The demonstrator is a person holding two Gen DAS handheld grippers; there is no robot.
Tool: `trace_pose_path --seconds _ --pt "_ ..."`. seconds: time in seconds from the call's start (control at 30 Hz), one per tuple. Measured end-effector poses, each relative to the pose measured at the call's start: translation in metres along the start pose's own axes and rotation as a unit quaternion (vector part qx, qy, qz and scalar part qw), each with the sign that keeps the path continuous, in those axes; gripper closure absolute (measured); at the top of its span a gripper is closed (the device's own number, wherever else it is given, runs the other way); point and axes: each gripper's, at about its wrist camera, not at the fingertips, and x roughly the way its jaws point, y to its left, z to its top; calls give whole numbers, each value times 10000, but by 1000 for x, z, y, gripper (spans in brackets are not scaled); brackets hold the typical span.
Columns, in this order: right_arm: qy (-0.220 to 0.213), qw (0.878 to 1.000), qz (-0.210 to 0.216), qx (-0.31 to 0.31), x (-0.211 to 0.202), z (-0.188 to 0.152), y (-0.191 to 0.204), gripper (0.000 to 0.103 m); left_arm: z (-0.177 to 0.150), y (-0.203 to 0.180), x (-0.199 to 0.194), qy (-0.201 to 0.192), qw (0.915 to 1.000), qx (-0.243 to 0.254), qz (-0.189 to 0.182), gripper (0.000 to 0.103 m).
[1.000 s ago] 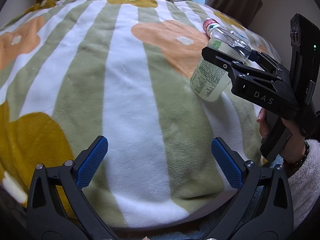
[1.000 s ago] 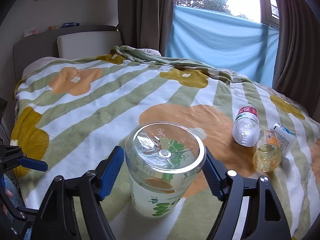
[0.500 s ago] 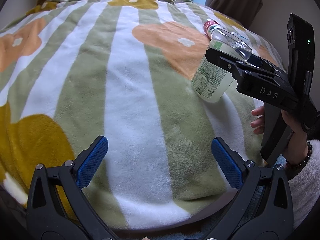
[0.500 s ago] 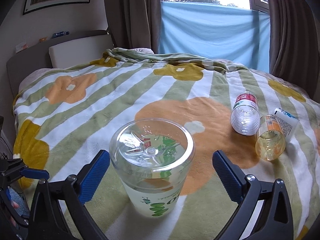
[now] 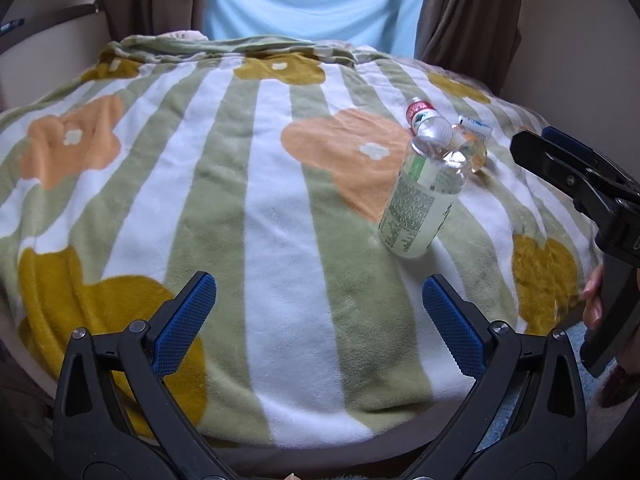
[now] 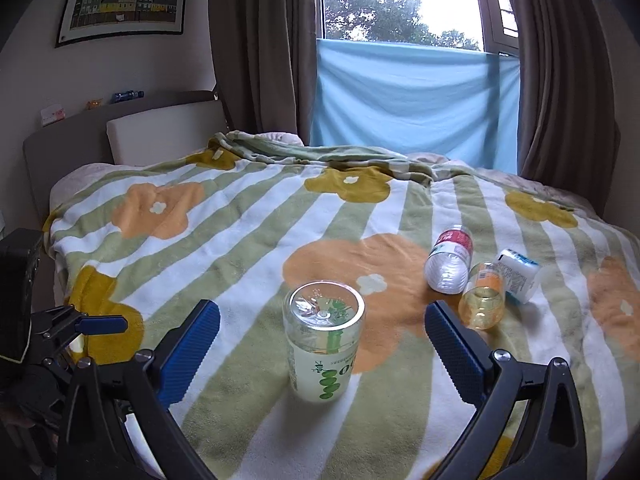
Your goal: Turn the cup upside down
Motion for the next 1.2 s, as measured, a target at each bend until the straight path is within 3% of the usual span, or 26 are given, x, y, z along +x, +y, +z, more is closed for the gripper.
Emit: trace_pose_path --seconds 0.17,0.43,0.73,0.87,1.2 --pt "-392 9976 -534 179 -71 29 -3 1 35 -15 -64 -847 9963 78 148 0" --pt "-784 9809 -1559 859 -146 44 -18 1 60 -47 -144 -2024 9778 233 492 0" --pt "-1110 9704 -2076 540 -165 28 -13 1 48 -63 -153 -2185 9742 276 498 0" --pt "-1209 9696 -2045 579 -168 29 -13 1 46 -65 -158 -2330 9717 171 347 0" --pt "-1180 9712 -1948 697 -171 28 -17 1 46 -73 -160 -2403 9694 285 414 0"
